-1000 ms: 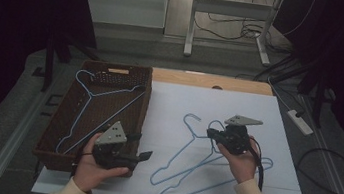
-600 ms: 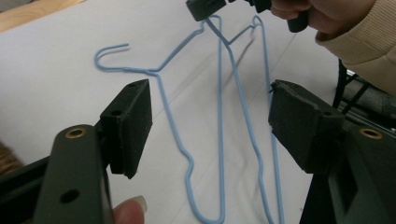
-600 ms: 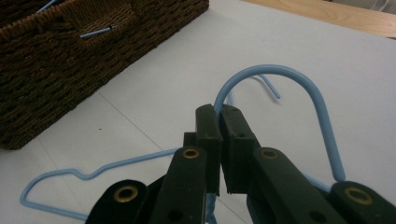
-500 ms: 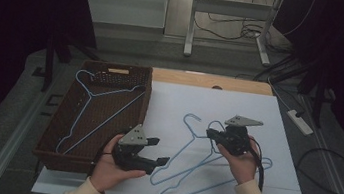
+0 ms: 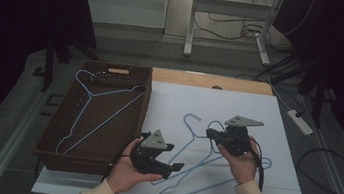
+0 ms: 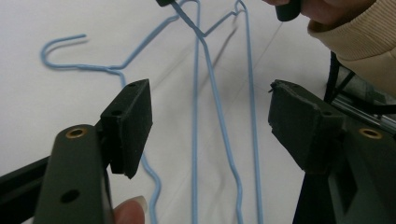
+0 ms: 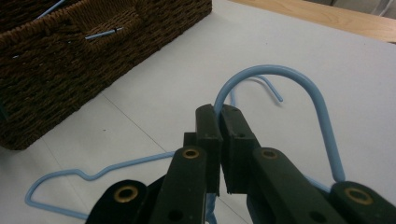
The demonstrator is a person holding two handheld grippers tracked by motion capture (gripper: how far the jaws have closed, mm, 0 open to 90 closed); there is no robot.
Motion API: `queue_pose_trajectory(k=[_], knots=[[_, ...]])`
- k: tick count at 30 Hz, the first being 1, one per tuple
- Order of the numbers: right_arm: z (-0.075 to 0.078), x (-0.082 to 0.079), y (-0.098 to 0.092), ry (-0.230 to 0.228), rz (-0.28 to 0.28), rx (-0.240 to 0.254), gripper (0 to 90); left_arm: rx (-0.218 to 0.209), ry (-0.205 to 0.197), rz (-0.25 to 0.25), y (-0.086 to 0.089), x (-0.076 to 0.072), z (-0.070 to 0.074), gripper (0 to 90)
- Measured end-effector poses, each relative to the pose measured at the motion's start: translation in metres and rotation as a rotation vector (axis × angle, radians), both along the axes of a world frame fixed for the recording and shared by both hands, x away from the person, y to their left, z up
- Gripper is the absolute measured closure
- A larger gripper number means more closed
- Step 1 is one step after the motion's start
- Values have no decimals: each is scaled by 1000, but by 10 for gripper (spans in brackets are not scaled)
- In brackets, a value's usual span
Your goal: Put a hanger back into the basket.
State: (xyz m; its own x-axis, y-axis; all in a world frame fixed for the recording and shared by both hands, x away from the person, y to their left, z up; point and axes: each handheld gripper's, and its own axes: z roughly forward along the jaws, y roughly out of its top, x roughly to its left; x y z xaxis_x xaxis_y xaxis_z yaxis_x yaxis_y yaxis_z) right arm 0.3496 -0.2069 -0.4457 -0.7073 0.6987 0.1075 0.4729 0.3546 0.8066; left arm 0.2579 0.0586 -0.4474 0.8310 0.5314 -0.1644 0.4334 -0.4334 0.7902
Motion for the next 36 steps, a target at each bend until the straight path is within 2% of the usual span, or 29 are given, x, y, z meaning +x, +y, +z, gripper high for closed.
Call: queue_pose_trajectory(k=[5, 14, 24, 27, 29, 30, 33, 36], knots=[[1, -1, -1, -2, 3, 3, 872, 15, 44, -3, -13, 6, -9, 316], [3, -2, -1, -7, 8, 7, 873, 33, 84, -24, -33, 13, -21, 317], [4, -4, 0, -9, 17, 12, 872, 72, 132, -41, -55, 30, -41, 327], [3, -4, 1, -9, 20, 14, 872, 79, 146, -46, -58, 33, -45, 381], [3, -5, 2, -12, 24, 14, 872, 76, 169, -45, -60, 36, -49, 414], [4, -5, 2, -10, 27, 11, 872, 73, 188, -53, -61, 38, -51, 499], [4, -6, 3, -11, 30, 14, 872, 73, 210, -67, -64, 39, -54, 643], [5, -7, 3, -13, 33, 15, 872, 76, 237, -99, -66, 41, -57, 732]])
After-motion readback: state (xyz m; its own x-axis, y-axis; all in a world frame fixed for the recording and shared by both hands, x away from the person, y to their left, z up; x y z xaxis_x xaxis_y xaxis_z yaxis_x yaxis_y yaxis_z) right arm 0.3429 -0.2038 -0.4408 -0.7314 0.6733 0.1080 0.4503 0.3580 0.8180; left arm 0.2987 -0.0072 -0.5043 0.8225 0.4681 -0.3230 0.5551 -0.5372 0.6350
